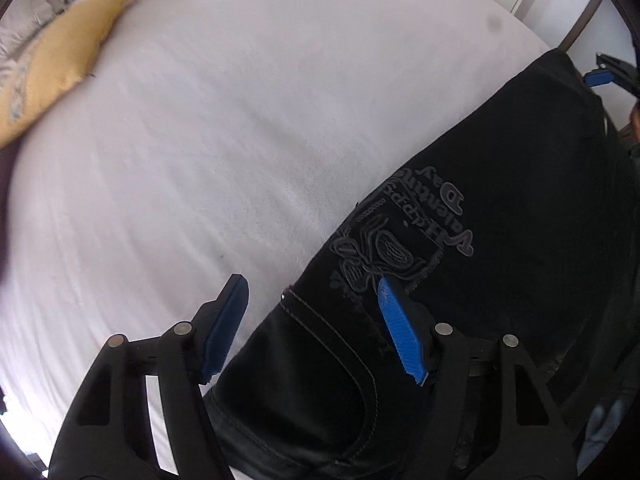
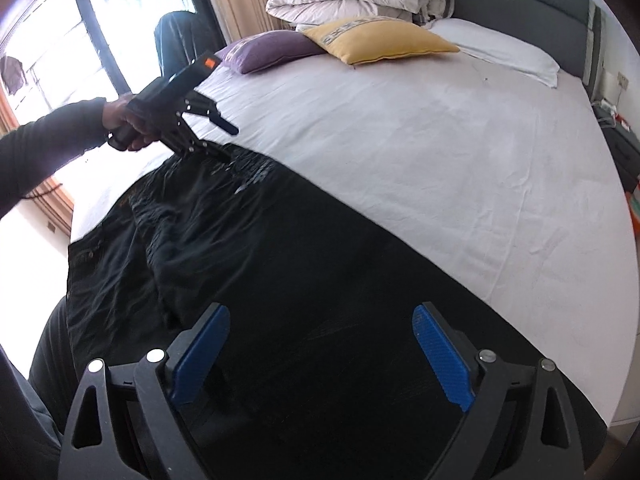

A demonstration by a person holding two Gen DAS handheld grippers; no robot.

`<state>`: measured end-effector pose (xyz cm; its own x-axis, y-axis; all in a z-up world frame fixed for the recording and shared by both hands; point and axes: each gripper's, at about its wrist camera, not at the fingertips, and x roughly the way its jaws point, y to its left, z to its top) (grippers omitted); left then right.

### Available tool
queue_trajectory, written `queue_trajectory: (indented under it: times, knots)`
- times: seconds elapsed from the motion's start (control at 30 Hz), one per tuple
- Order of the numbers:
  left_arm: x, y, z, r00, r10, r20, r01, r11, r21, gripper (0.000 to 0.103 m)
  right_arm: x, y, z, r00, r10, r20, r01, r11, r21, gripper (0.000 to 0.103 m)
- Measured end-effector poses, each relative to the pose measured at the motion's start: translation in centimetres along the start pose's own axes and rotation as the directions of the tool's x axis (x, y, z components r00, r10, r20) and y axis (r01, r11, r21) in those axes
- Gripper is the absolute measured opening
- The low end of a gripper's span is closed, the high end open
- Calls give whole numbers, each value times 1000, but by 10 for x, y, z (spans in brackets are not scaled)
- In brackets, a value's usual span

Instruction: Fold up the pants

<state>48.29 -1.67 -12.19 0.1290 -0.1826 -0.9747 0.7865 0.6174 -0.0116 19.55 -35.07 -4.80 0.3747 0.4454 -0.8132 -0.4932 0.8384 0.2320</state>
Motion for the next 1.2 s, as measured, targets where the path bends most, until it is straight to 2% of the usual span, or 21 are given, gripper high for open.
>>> queue_trajectory:
  times: [0.07,0.1,0.13,0.17,0.27,0.33,0.4,0.53,0.67,0.83,1.0,1.07,1.1,1.2]
  knots:
    - [6,6,3,1000,-24,-11,24,1000,-6,66,6,-8,1,1000,3,-4,-3,1000,1,95]
    - [8,7,3,999,-31,-16,31,999,-7,62,8,-9,1,1000,2,-5,-2,1000,-1,95]
    - [12,8,4,998,-50,-25,49,999,-7,53,11,-10,1,1000,0,-7,0,1000,-3,95]
    - [16,8,4,997,-71,-33,70,997,-9,48,14,-13,1,1000,-3,-9,3,1000,-3,95]
    - [22,5,6,997,-71,-41,71,997,-9,40,19,-20,0,1000,-1,-9,1,1000,-3,94]
    - [21,-1,5,996,-79,-43,79,997,1,19,20,-25,0,1000,0,-3,0,1000,-17,93]
    - [15,-3,6,998,-63,-28,64,998,25,12,21,-29,1,1000,-3,-2,3,999,-39,93]
    - [-3,-11,-7,999,-24,45,22,999,43,8,26,-43,9,999,-30,-26,28,997,-70,92]
    - [-20,-21,-24,992,23,127,-30,998,53,7,34,-59,21,997,-36,-66,30,996,-87,76]
    - [-29,-58,-41,962,139,234,-171,978,122,7,49,-71,36,994,-35,-101,24,994,-107,73]
    - [-53,-62,-66,925,171,340,-226,965,130,7,74,-77,40,982,-34,-188,6,989,-148,66]
    - [-68,-70,-90,905,190,382,-256,958,131,7,81,-82,41,976,-22,-216,-10,989,-144,65]
    - [-77,-76,-97,893,198,405,-272,953,134,7,82,-84,40,975,-14,-220,-17,990,-139,65]
    - [-87,-88,-101,872,220,438,-312,939,148,7,82,-95,44,974,28,-226,-54,993,-108,65]
